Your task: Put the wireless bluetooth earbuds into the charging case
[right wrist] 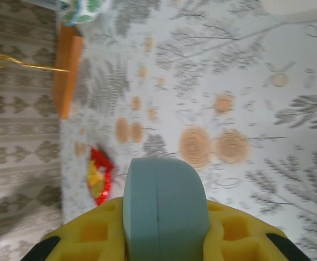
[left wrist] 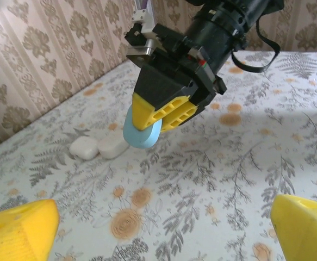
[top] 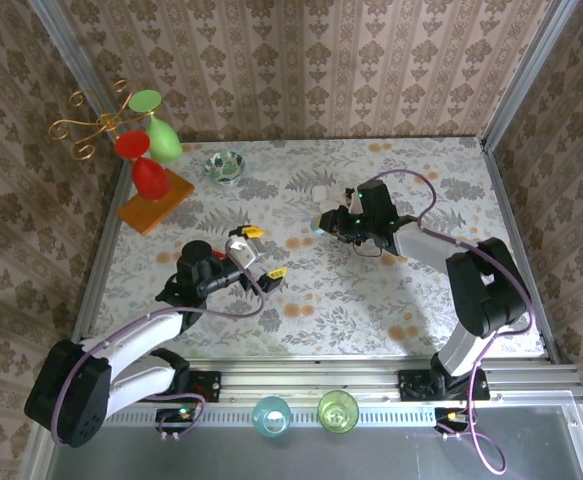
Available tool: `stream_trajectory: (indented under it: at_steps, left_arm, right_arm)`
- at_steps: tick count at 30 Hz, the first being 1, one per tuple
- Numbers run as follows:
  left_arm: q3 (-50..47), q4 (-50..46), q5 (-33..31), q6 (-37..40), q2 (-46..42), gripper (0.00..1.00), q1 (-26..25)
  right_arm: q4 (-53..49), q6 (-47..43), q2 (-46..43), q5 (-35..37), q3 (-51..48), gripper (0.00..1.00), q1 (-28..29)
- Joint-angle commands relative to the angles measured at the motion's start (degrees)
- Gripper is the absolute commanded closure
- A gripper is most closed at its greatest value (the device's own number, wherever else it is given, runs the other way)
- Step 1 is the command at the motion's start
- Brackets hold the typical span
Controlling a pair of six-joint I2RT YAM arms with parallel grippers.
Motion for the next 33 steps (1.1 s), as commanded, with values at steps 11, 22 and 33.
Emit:
stream_trajectory:
  at_steps: [11, 22, 33]
  left_arm:
    - [-1.44, -2.09, -5.81, -0.29, -1.5, 0.0, -0.51]
    - [0.82, -9.72, -33.75, -7.08, -10.91, 0.0, 4.6]
    - [-7.92, -1.92, -43.76, -2.67, -10.88, 0.0, 17.28]
  right_arm:
    - [-2.82, -6.28, 8.76, 8.74, -0.3, 0.71, -0.45]
    - [-11.29, -18.54, -10.85, 30.14, -3.68, 0.08, -1.85]
    - [10.53, -43.27, -28.11, 47.45, -22.01, 0.0, -12.33]
